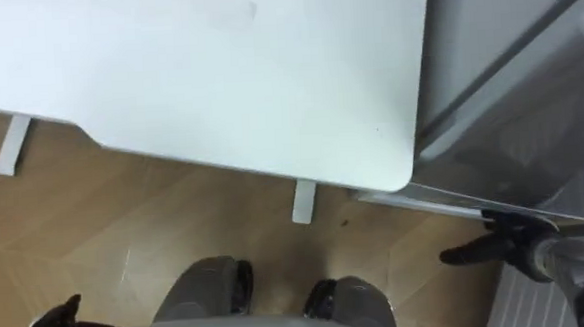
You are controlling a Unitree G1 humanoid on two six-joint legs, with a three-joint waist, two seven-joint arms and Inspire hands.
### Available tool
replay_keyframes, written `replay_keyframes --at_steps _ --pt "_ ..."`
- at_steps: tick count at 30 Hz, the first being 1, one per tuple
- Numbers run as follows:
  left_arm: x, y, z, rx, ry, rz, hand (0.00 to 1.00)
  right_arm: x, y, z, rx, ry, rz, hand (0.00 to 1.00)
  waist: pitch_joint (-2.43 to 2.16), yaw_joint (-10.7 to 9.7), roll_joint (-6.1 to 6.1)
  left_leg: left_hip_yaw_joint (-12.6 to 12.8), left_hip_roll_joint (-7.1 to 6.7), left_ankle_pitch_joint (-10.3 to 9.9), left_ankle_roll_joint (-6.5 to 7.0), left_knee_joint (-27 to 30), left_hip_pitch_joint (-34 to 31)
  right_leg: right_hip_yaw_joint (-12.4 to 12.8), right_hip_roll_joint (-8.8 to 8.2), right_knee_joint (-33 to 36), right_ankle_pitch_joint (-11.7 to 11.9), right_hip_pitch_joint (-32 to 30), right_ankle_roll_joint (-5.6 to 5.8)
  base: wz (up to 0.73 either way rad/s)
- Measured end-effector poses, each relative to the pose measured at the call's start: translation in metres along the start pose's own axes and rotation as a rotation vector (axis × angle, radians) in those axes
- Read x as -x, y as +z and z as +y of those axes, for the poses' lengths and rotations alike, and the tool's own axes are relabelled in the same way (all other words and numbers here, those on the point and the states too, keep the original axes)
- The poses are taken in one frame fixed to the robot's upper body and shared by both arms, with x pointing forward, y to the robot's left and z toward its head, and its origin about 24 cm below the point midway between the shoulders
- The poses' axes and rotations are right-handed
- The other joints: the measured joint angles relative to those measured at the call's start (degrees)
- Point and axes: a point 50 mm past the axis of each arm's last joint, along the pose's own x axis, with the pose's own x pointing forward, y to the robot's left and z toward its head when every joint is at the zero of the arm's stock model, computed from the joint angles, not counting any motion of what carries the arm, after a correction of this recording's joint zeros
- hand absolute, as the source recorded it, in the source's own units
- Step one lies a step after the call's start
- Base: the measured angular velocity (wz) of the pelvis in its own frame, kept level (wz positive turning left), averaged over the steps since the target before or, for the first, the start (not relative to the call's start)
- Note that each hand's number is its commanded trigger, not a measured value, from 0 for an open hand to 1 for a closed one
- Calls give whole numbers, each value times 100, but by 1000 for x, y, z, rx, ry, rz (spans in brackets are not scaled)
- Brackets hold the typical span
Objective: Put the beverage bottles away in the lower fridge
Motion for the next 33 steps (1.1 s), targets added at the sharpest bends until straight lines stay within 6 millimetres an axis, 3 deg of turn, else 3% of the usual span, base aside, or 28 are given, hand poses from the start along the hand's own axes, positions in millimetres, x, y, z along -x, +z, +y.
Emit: replay_keyframes --at_steps 4,6,9,13,16,19,22,25,28,33 --pt "3 -18 -7 61 2 46 0 5 -10 6 -59 -7 -49 0 -52 -167 -77 160 -27 78 1 -549 729 156 96 -563 151 613 91 -24" --pt "5 -26 -10 82 7 71 0 7 -11 7 -88 -33 -81 0 -58 -411 -125 207 -37 84 0 -764 1067 223 135 -802 200 919 136 -22" --pt "7 -31 -15 125 19 89 0 10 -6 3 -101 -74 -109 0 -53 -574 -184 289 -31 84 0 -1006 1444 371 197 -1030 273 1217 168 -29" --pt "6 -24 -19 225 36 60 0 12 5 1 -95 -130 -158 0 -40 -753 -207 305 -38 107 1 -1298 1745 588 290 -1180 413 1370 191 -33" --pt "7 -27 -12 261 73 69 0 20 8 -10 -122 -223 -193 0 -26 -777 -240 440 -27 114 1 -1462 1966 802 345 -1282 473 1461 199 -39" --pt "7 -30 -7 298 111 80 0 25 10 -14 -115 -286 -211 0 -16 -815 -265 441 -25 115 1 -1547 2090 861 406 -1397 544 1569 203 -21" --pt "8 -31 -5 322 151 85 0 35 25 -28 -106 -411 -265 0 -16 -896 -318 457 -44 140 40 -1590 2181 935 404 -1457 601 1619 236 -7" --pt "8 -33 -5 309 168 92 0 41 38 -37 -105 -487 -305 0 -46 -945 -324 486 -42 146 50 -1578 2202 972 405 -1458 632 1629 240 -10" --pt "9 -35 -3 329 184 104 0 51 62 -54 -139 -608 -386 0 -61 -1053 -372 570 -12 149 57 -1545 2196 1007 429 -1469 696 1629 230 -8" --pt "9 -38 -1 339 188 126 0 73 93 -75 -175 -781 -502 0 -64 -1119 -321 569 -3 166 76 -1576 2191 1027 428 -1450 744 1625 224 -1"
